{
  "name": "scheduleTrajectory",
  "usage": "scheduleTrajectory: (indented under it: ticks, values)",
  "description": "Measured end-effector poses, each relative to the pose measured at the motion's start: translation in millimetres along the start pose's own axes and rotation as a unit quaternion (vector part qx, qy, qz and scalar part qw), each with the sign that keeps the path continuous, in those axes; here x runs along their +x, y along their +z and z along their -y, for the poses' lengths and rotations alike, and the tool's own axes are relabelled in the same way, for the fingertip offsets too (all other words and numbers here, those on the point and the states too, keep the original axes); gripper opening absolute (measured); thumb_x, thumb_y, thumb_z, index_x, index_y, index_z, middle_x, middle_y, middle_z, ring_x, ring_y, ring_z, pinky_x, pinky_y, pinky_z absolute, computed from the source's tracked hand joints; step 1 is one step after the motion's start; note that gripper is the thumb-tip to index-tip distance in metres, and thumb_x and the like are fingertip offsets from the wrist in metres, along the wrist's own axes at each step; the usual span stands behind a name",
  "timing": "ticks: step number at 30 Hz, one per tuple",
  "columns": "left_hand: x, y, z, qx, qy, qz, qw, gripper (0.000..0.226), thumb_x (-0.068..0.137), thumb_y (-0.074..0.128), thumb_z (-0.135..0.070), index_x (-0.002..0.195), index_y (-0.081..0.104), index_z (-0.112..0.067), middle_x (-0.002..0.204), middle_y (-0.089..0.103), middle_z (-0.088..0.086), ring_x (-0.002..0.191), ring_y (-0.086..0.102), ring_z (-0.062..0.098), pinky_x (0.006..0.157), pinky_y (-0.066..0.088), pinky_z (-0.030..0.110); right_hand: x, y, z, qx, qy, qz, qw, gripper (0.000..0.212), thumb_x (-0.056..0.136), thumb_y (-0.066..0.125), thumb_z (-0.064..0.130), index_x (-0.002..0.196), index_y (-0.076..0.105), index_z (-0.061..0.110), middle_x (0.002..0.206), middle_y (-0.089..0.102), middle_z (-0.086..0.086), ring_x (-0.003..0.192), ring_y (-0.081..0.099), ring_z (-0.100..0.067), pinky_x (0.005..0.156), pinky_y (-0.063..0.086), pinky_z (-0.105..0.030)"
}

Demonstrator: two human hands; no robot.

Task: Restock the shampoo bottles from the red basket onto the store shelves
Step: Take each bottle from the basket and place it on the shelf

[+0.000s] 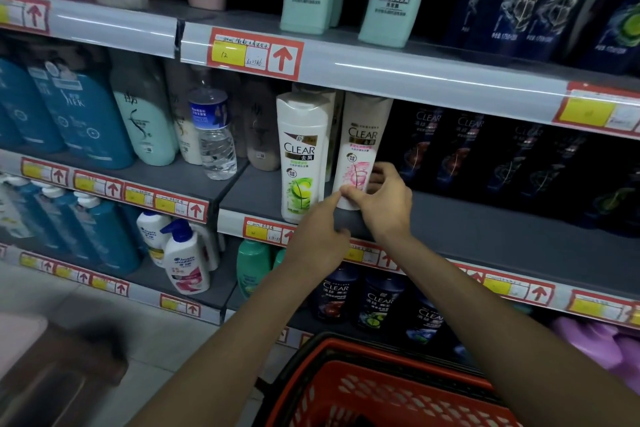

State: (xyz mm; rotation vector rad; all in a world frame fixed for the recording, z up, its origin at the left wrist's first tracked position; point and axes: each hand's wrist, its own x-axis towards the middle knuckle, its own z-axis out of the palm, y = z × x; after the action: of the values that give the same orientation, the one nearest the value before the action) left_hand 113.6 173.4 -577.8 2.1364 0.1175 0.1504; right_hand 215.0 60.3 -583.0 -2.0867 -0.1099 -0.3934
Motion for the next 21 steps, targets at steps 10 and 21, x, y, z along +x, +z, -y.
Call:
scheduleTrajectory:
  ticks: [10, 21]
  values:
    - [-24.2, -5.3, -8.2, 0.189, 0.088, -0.005, 0.978, 0.071, 0.092, 0.064, -0.023, 0.157, 0.036, -0.023, 0.150, 0.047, 0.002, 0.134, 0.048, 0.024, 0.102, 0.050, 0.045, -34.2, -53.8, 4.4, -0.111, -0.020, 0.089, 0.990, 0.086, 0.078, 0.087, 0.030, 0.151, 0.043, 0.019, 0.137, 0.056, -0.005, 0.128, 0.053, -0.022, 0.101, 0.048, -0.034]
    - [-82.3, 15.5, -29.5, 0.366, 0.124, 0.116, 0.915, 0.097, 0.084, 0.048, -0.079, 0.163, 0.011, -0.038, 0.172, 0.011, 0.005, 0.158, 0.011, 0.028, 0.123, 0.021, 0.057, -148.3, -191.8, -29.0, -0.282, -0.085, 0.228, 0.928, 0.106, 0.074, 0.087, 0.049, 0.160, 0.028, 0.028, 0.162, 0.024, -0.004, 0.151, 0.027, -0.024, 0.121, 0.032, -0.037]
